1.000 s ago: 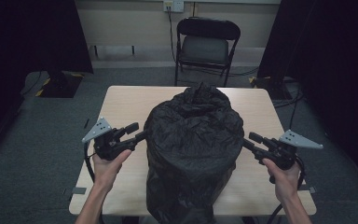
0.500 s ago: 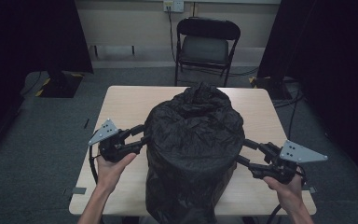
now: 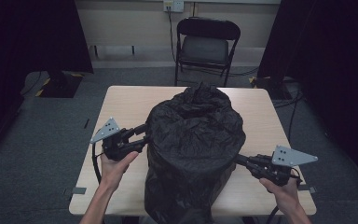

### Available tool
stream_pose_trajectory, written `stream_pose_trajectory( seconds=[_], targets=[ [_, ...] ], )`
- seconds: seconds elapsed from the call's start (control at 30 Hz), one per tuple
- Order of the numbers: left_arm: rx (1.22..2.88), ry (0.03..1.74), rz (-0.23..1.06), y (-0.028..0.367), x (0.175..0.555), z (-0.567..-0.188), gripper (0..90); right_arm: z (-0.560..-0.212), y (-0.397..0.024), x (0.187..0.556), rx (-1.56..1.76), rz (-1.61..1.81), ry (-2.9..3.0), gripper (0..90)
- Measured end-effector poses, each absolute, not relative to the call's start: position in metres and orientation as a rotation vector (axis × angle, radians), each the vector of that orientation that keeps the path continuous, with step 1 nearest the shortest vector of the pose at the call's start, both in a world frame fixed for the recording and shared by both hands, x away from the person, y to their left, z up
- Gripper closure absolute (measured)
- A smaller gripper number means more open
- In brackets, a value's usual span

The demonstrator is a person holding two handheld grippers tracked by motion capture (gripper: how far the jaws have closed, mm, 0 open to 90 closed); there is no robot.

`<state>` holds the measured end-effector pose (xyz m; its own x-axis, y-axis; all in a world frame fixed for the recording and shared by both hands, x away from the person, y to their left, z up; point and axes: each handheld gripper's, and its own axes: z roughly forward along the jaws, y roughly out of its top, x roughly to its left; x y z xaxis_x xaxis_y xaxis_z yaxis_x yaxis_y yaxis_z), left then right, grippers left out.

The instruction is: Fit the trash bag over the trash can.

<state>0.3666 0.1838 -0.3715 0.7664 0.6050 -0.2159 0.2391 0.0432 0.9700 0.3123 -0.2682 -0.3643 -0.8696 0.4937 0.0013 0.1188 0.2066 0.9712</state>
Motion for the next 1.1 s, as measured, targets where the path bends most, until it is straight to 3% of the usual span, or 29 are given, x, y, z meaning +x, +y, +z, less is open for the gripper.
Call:
stream_pose_trajectory(
  seconds=[0.13,0.33,0.53,0.8,1.0,1.1],
  targets=[
    [1.557,0.679,0.305,0.181,0.364,-0.373,53.4,-0.371,-0.271,0.312,0.6,1.681,2.198,90.0],
    [1.585,0.649,0.276,0.171,0.359,-0.372,49.4,-0.372,-0.282,0.309,0.661,1.673,2.183,88.9],
    [1.613,0.663,0.32,0.172,0.351,-0.37,35.5,-0.362,-0.298,0.307,0.743,1.671,2.131,68.6],
    [1.645,0.758,0.412,0.204,0.344,-0.379,25.4,-0.344,-0.302,0.307,0.812,1.64,2.091,46.6],
    [1.705,0.865,0.441,0.224,0.348,-0.403,21.0,-0.324,-0.304,0.305,0.794,1.643,2.054,35.8],
    [1.752,0.903,0.413,0.228,0.352,-0.419,18.7,-0.311,-0.306,0.304,0.767,1.64,2.043,37.7]
  ],
)
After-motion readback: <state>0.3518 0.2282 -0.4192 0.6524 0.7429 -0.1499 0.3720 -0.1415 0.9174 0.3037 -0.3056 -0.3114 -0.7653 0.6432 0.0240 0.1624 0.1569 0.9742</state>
